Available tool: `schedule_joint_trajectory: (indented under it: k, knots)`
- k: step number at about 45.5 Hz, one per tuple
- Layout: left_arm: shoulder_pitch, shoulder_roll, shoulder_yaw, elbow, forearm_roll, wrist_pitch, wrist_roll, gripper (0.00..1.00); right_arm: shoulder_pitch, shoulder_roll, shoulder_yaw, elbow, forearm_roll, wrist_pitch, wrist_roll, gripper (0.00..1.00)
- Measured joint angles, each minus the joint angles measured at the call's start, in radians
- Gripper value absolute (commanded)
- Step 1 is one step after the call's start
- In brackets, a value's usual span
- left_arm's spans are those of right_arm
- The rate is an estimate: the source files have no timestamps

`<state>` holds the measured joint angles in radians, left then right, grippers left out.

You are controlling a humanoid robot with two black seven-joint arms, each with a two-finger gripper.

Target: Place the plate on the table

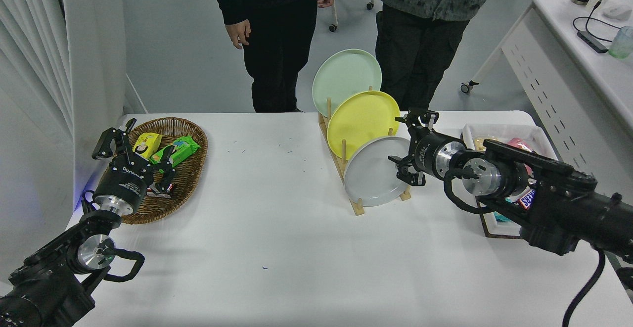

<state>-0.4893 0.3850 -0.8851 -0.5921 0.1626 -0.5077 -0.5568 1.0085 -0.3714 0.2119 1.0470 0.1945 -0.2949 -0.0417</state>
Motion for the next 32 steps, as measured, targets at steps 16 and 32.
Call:
schedule_joint_trajectory:
  k: [16, 32]
  knots:
    - [0.000, 0.000, 0.000, 0.000, 0.000, 0.000, 0.000, 0.98, 0.013, 0.026, 0.000, -0.035, -0.008, 0.003, -0.007, 0.74]
    - [0.000, 0.000, 0.000, 0.000, 0.000, 0.000, 0.000, 0.98, 0.020, 0.037, -0.001, -0.047, -0.013, 0.003, -0.021, 0.58]
